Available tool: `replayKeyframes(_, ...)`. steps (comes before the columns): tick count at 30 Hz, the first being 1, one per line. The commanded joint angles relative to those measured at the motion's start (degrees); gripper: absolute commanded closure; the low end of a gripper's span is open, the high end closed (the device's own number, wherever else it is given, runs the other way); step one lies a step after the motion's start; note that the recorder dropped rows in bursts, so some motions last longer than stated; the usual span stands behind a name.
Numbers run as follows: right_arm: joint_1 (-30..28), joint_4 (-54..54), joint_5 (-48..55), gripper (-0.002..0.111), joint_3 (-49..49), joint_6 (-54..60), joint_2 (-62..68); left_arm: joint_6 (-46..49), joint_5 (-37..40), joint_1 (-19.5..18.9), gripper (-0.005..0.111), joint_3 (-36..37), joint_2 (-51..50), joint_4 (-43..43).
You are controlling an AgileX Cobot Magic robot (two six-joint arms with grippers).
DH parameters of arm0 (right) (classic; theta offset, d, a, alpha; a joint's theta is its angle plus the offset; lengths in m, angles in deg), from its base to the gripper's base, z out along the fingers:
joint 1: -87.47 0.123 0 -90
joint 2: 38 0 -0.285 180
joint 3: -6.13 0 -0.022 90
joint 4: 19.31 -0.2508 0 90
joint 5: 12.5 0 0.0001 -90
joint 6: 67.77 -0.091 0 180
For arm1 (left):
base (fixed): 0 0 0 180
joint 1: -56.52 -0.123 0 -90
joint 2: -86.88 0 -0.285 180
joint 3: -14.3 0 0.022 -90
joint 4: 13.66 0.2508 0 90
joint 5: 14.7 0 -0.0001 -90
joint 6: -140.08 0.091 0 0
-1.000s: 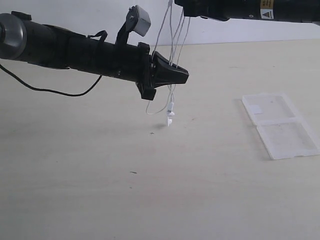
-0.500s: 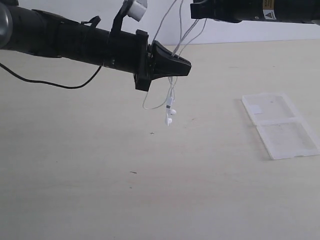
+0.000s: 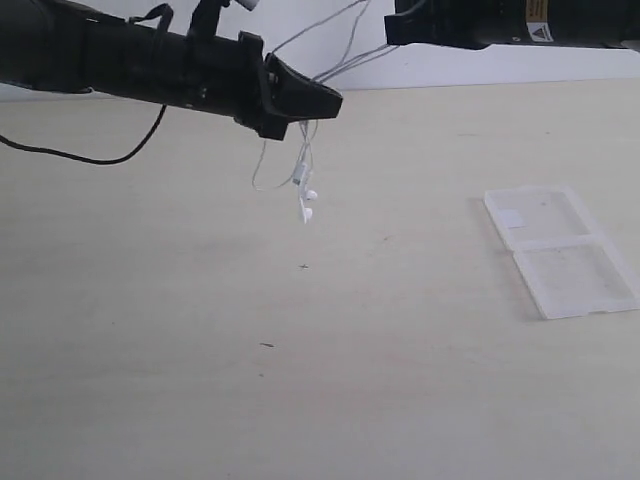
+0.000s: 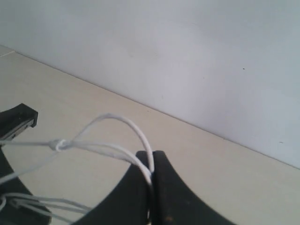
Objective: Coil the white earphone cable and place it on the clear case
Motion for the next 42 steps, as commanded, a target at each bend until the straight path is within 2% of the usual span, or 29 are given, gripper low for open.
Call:
replayKeyframes(1,-0.2,-0.1,-0.8,0.108,0.4,0.5,-0.6,-0.9,4.2,-2.7,0.107,0.1,0.6,-3.0)
replayKeyframes(6,-0.2,1.6,-2.3,0.108,0.3,-0.6,-0.4,-0.9,7.8,-3.2,0.107,0.1,0.6,-6.8)
replayKeyframes(14,-0.2,14.3,-5.2,0.108,0.3,-15.3,-0.3,-0.9,9.1,-3.2,0.107,0.1,0.6,-9.9)
replayKeyframes(20,-0.2,20.3,-7.6,0.108,0.3,-21.5,2.2,-0.9,10.8,-3.3,0.107,0.1,0.6,-10.5)
replayKeyframes(29,-0.2,28.3,-11.3,0.107,0.3,-24.4,4.2,-0.9,11.3,-3.3,0.107,0.1,0.6,-10.8)
replayKeyframes(33,-0.2,28.4,-13.8,0.099,0.3,-24.4,4.2,-0.9,12.1,-3.3,0.107,0.1,0.6,-10.4)
replayKeyframes(42,-0.2,28.4,-13.5,0.07,0.3,-24.4,4.2,-1.9,12.3,-3.3,0.107,0.1,0.6,-7.9)
